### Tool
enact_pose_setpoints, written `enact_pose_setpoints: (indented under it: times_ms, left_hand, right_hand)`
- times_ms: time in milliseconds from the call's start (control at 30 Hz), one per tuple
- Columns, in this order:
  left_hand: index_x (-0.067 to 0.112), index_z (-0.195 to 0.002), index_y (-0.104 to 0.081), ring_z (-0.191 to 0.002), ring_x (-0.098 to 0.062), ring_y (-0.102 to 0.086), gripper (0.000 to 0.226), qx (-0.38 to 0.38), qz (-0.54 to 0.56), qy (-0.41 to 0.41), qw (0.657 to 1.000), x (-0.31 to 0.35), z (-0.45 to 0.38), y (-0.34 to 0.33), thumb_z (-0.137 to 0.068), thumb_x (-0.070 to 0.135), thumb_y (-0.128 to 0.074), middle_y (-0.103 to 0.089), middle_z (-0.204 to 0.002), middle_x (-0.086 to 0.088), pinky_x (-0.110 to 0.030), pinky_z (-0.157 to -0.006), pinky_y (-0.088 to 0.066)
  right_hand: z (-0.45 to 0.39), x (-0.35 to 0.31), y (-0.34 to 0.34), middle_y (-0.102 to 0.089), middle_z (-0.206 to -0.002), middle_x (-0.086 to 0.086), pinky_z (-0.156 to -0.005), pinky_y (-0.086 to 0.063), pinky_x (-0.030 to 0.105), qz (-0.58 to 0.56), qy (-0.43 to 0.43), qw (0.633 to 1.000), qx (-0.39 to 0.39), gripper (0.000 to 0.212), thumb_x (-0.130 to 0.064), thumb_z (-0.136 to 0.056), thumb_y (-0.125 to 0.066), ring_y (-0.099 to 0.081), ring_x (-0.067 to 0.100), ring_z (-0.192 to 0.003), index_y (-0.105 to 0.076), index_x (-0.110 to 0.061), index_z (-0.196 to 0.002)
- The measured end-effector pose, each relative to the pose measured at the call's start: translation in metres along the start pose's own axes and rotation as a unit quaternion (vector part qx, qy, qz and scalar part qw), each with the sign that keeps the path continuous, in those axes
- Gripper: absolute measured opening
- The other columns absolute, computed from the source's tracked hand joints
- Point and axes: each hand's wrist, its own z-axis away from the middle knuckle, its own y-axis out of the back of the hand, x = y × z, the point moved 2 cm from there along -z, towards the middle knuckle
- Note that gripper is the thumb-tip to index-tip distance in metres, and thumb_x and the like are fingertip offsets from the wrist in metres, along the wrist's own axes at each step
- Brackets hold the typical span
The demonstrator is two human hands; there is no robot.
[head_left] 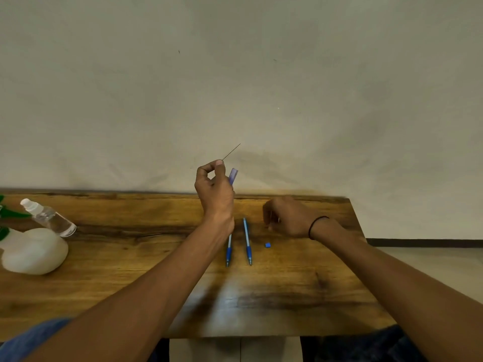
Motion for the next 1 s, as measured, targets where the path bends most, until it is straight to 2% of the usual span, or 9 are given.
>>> enact_pose_setpoints:
  times_ms: [67,167,300,467,567,700,800,900,1000]
  left_hand:
    - [0.025,-0.102,-0.062,-0.041,-0.002,-0.044,0.003,-0.002,-0.004,-0.001,1.0,-0.002,-0.001,0.0,-0.104,0.026,-0.061,-0.058,-0.08,-0.013,-0.021,-0.048,-0.039]
    - [0.024,-0.102,-0.062,-0.046,-0.003,-0.042,0.004,-0.011,-0.001,0.006,1.0,-0.004,0.0,-0.003,-0.105,0.026,-0.061,-0.056,-0.085,-0.015,-0.018,-0.048,-0.042]
    - [0.022,-0.104,-0.062,-0.061,-0.009,-0.048,0.004,-0.036,-0.009,0.011,0.999,-0.007,0.002,-0.006,-0.104,0.026,-0.06,-0.055,-0.087,-0.017,-0.02,-0.046,-0.037]
    - [0.02,-0.105,-0.062,-0.046,-0.001,-0.052,0.005,-0.05,-0.012,0.006,0.999,-0.008,0.003,-0.006,-0.105,0.024,-0.06,-0.046,-0.077,-0.012,-0.022,-0.052,-0.037]
    - [0.017,-0.109,-0.062,-0.05,-0.005,-0.046,0.009,-0.047,-0.02,0.002,0.999,-0.008,0.003,-0.006,-0.105,0.024,-0.06,-0.045,-0.073,-0.009,-0.023,-0.052,-0.038]
    - [0.016,-0.112,-0.062,-0.054,-0.008,-0.043,0.011,-0.048,-0.028,-0.004,0.998,-0.009,0.004,-0.006,-0.105,0.025,-0.059,-0.044,-0.072,-0.006,-0.024,-0.052,-0.038]
    - [0.018,-0.11,-0.062,-0.054,-0.007,-0.042,0.009,-0.051,-0.03,-0.012,0.998,-0.009,0.005,-0.007,-0.105,0.025,-0.06,-0.044,-0.072,-0.006,-0.022,-0.051,-0.04]
    - [0.018,-0.111,-0.062,-0.065,-0.015,-0.048,0.009,-0.049,-0.03,-0.019,0.998,-0.007,0.005,-0.006,-0.105,0.025,-0.06,-0.047,-0.076,-0.01,-0.024,-0.05,-0.037]
    - [0.02,-0.11,-0.061,-0.085,-0.022,-0.057,0.008,-0.048,-0.025,-0.02,0.998,-0.006,0.005,-0.006,-0.105,0.026,-0.06,-0.049,-0.08,-0.011,-0.027,-0.053,-0.036]
  right_hand:
    - [-0.003,0.007,-0.021,-0.069,-0.106,0.006,-0.073,-0.051,0.036,0.063,0.002,0.997,-0.035,0.012,-0.017,-0.09,-0.074,-0.065,0.026,-0.095,-0.068,-0.018,-0.101]
    - [-0.01,0.012,-0.042,-0.063,-0.113,0.008,-0.072,-0.045,0.037,0.119,0.01,0.992,-0.037,0.019,-0.024,-0.091,-0.073,-0.062,0.031,-0.1,-0.061,-0.021,-0.104]
    - [-0.017,0.011,-0.057,-0.064,-0.113,0.005,-0.072,-0.049,0.038,0.143,0.022,0.989,-0.041,0.026,-0.03,-0.088,-0.077,-0.063,0.028,-0.098,-0.06,-0.022,-0.106]
    - [-0.017,0.007,-0.066,-0.066,-0.115,0.008,-0.083,-0.057,0.042,0.165,0.037,0.985,-0.044,0.019,-0.024,-0.094,-0.069,-0.063,0.028,-0.1,-0.064,-0.018,-0.111]
    - [-0.015,0.002,-0.067,-0.067,-0.111,0.009,-0.082,-0.057,0.043,0.176,0.049,0.983,-0.034,0.011,-0.017,-0.097,-0.061,-0.063,0.028,-0.096,-0.064,-0.016,-0.108]
    - [-0.014,-0.009,-0.073,-0.066,-0.111,0.01,-0.085,-0.058,0.042,0.149,0.054,0.986,-0.041,0.014,-0.009,-0.098,-0.059,-0.063,0.027,-0.097,-0.063,-0.015,-0.11]
    - [-0.014,-0.016,-0.066,-0.065,-0.108,0.008,-0.084,-0.057,0.04,0.123,0.049,0.991,-0.025,0.013,-0.011,-0.096,-0.062,-0.062,0.027,-0.096,-0.063,-0.015,-0.109]
    - [-0.014,-0.018,-0.038,-0.06,-0.092,0.002,-0.074,-0.051,0.032,0.029,0.023,0.999,0.033,0.01,-0.015,-0.093,-0.067,-0.057,0.021,-0.084,-0.058,-0.019,-0.091]
    - [-0.013,-0.021,-0.008,-0.066,-0.087,0.002,-0.072,-0.054,0.031,-0.089,0.011,0.992,0.089,0.005,-0.01,-0.094,-0.067,-0.063,0.019,-0.077,-0.065,-0.013,-0.091]
